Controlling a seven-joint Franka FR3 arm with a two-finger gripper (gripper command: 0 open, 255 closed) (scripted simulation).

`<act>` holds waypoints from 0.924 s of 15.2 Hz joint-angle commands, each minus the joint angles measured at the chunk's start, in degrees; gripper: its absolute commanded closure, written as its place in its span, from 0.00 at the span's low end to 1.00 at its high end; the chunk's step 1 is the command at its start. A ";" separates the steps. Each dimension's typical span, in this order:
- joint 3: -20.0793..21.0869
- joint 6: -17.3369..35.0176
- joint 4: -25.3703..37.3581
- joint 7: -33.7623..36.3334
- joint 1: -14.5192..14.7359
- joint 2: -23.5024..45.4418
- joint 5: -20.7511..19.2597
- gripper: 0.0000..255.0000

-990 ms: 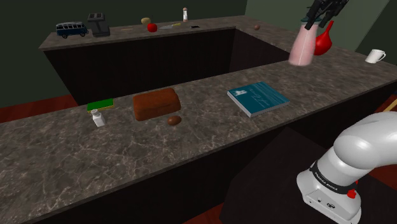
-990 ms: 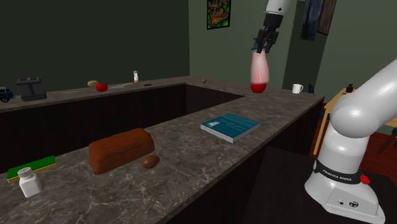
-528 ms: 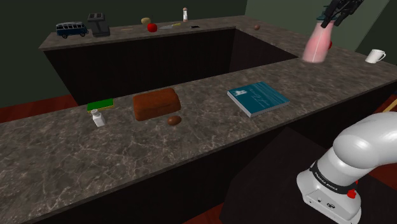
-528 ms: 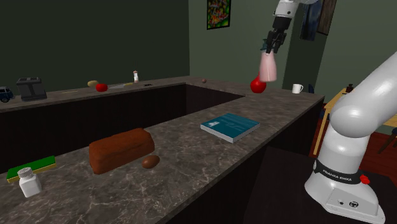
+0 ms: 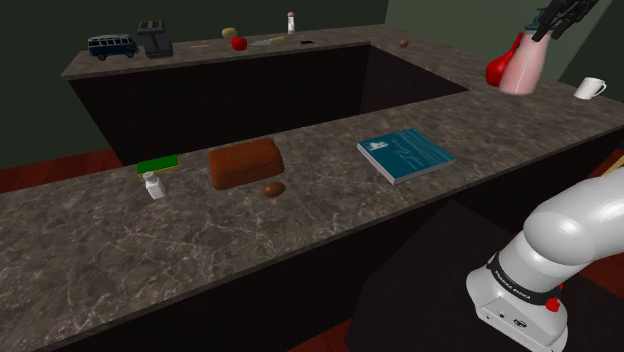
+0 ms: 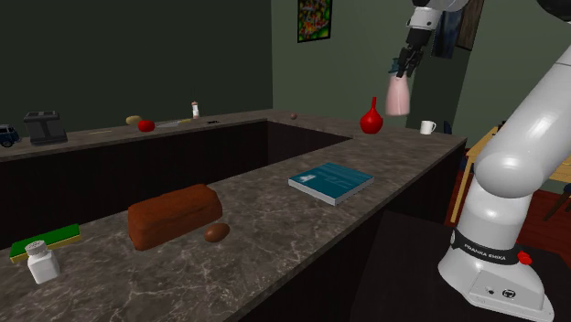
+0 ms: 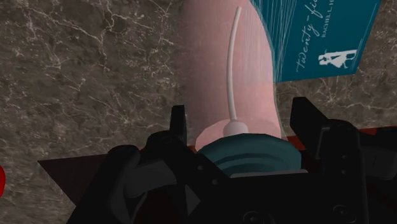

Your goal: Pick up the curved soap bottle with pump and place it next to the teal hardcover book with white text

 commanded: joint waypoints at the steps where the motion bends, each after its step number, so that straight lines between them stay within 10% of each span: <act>1: -2.08 0.28 1.30 -2.35 0.02 1.64 0.85 1.00; 14: -2.13 10.23 -10.77 -1.97 -1.04 -0.85 -0.83 1.00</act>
